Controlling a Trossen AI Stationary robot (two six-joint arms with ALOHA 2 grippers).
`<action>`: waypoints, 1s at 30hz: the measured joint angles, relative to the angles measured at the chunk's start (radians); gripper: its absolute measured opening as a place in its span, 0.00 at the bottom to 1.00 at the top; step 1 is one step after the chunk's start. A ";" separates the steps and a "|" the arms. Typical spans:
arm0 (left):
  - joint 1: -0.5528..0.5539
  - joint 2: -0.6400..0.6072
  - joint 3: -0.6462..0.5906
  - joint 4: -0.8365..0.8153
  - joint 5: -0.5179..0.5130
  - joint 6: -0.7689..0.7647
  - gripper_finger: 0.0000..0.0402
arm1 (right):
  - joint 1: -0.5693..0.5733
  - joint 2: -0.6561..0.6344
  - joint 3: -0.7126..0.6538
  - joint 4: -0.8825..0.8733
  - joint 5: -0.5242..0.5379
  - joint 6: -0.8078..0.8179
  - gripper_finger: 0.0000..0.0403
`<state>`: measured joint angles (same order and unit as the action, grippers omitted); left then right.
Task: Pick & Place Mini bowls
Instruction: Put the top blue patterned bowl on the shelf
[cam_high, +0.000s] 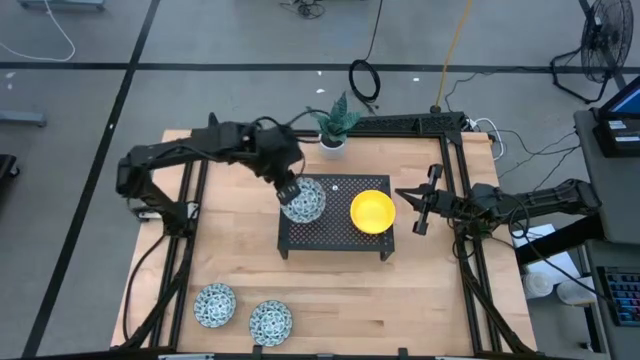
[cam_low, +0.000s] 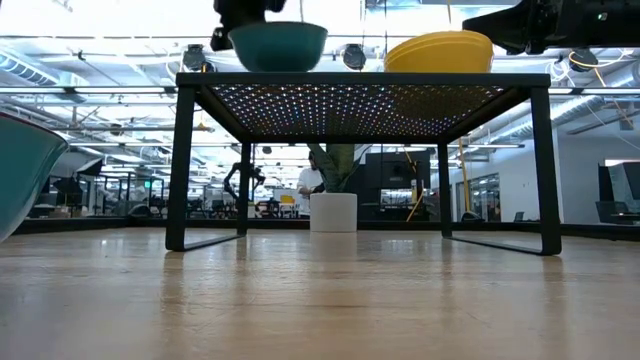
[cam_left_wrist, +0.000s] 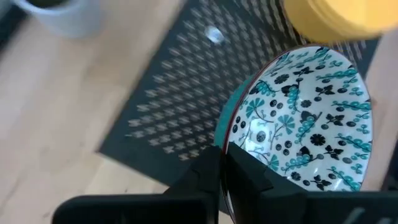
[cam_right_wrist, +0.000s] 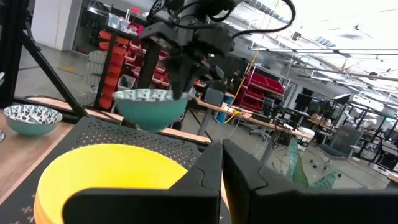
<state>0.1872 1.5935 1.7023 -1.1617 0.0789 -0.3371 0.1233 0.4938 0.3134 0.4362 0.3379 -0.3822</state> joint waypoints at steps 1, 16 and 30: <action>-0.001 0.014 0.000 -0.002 0.024 0.013 0.06 | 0.000 0.000 0.000 -0.007 0.000 0.000 0.00; 0.029 0.088 0.000 -0.003 0.047 0.074 0.10 | 0.000 0.000 0.000 -0.022 0.000 0.020 0.00; 0.028 0.088 -0.010 0.019 0.022 0.127 0.09 | 0.000 0.000 0.000 -0.022 0.000 0.022 0.00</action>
<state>0.2157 1.6815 1.6920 -1.1425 0.1009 -0.2103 0.1234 0.4942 0.3134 0.4141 0.3380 -0.3599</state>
